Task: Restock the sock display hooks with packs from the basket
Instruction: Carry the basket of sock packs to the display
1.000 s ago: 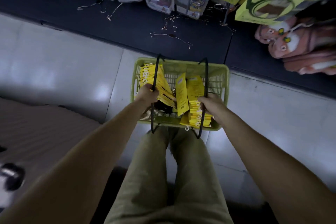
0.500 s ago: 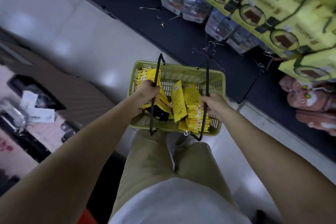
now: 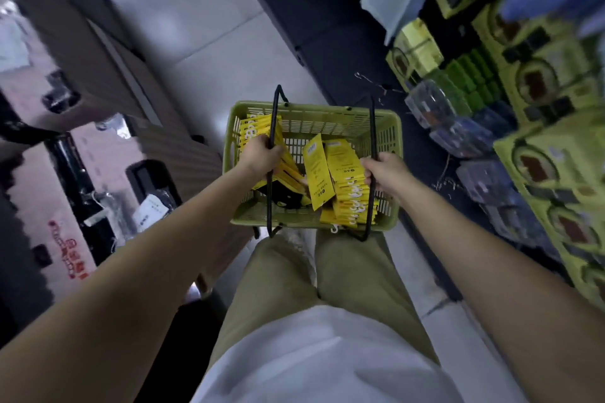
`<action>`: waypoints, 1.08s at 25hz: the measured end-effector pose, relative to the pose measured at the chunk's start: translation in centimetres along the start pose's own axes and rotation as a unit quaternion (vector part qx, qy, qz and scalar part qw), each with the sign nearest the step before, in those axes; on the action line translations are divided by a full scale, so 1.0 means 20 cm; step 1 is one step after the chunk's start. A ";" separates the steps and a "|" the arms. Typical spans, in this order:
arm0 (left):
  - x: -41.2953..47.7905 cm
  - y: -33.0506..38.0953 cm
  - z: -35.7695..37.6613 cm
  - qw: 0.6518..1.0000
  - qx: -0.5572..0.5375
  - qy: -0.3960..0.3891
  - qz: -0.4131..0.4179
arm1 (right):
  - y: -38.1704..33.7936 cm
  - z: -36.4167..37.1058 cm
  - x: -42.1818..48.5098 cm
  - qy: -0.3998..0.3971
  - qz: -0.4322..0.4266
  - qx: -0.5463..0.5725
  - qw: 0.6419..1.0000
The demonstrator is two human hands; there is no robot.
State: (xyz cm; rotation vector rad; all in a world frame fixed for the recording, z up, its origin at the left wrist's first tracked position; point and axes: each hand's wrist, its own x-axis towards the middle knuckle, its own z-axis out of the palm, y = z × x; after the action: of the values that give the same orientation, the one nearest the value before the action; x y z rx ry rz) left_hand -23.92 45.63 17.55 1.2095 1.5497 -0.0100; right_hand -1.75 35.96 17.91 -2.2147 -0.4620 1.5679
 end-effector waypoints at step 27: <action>2.08 0.94 -2.64 0.968 -0.204 0.133 -0.056 | -3.40 1.25 1.67 -0.067 -0.107 -0.180 0.976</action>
State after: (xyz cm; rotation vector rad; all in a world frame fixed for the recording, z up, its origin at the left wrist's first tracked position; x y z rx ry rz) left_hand -43.61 112.69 17.98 0.8188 1.7448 0.3948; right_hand -17.70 114.05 16.36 -2.2223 -1.0623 1.6241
